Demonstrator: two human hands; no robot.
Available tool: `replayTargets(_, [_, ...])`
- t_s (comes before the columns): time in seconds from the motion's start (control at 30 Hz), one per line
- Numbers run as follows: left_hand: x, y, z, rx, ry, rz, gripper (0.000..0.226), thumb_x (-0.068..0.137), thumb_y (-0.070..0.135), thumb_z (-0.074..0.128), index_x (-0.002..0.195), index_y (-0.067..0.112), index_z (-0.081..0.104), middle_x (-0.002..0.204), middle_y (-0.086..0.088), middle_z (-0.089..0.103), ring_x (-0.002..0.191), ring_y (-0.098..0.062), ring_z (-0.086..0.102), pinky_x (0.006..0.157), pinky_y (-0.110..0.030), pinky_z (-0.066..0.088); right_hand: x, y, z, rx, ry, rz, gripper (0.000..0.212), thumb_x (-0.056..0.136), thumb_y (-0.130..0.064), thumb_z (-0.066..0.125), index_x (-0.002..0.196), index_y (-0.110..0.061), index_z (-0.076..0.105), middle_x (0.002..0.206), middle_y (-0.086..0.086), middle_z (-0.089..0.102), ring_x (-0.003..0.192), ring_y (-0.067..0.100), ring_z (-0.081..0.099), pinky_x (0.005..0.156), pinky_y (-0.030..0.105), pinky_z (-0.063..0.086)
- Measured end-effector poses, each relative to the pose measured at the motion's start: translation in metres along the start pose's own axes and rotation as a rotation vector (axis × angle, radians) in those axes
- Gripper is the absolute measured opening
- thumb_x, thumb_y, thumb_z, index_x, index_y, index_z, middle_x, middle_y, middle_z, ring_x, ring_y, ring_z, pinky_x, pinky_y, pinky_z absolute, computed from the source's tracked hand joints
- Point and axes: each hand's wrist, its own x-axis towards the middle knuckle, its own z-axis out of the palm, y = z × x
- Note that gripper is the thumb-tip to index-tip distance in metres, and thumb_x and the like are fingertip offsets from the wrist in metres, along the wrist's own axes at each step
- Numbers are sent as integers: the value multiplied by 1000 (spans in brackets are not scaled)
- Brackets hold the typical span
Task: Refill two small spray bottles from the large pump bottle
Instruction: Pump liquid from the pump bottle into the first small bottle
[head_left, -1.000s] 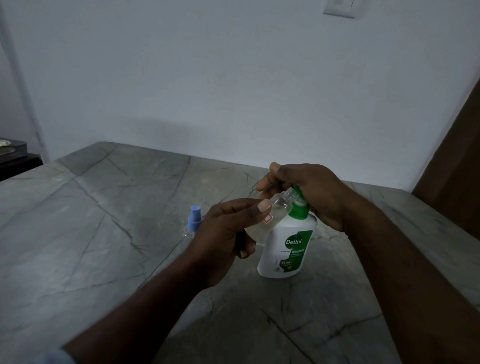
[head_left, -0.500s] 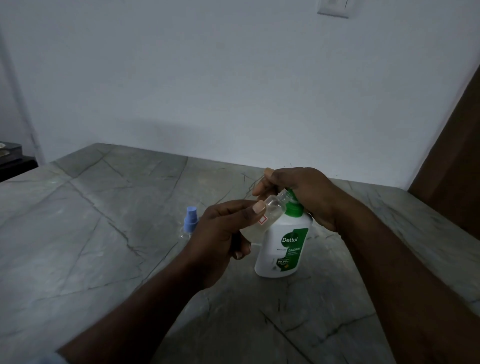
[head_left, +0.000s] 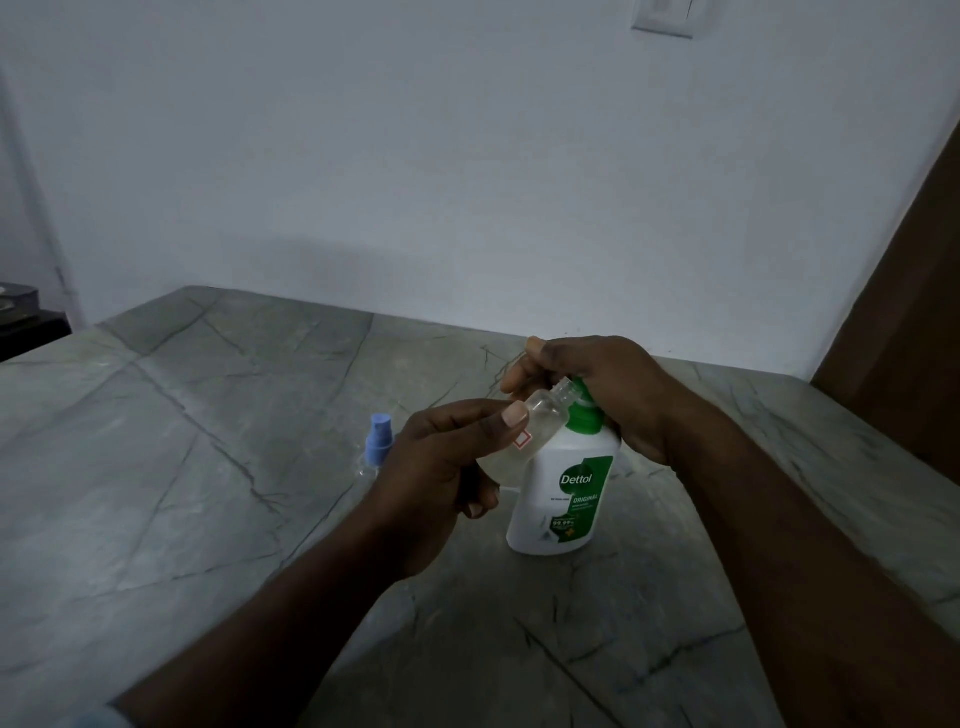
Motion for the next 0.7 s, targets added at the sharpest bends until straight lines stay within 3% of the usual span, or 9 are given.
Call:
replayTargets(0.3, [0,-1,0,0,0,-2,28,80,35,72,95,13,80,83,-2,74,48,-15,49,41,-22,34,-1,-1,0,-50,13,-2,41,102,-40,53,88,-15,83,100,5,80,99,31,74,100,57,54])
replayTargets(0.7, [-1,1,1,-16,-32,23,18,82,33,73,88,18,81,83,-1,73,51,-14,50,42,-22,35,-5,-11,-1,46,-25,-42,49,102,-47,53,97,-6,79,96,13,79,97,37,74,99,56,55])
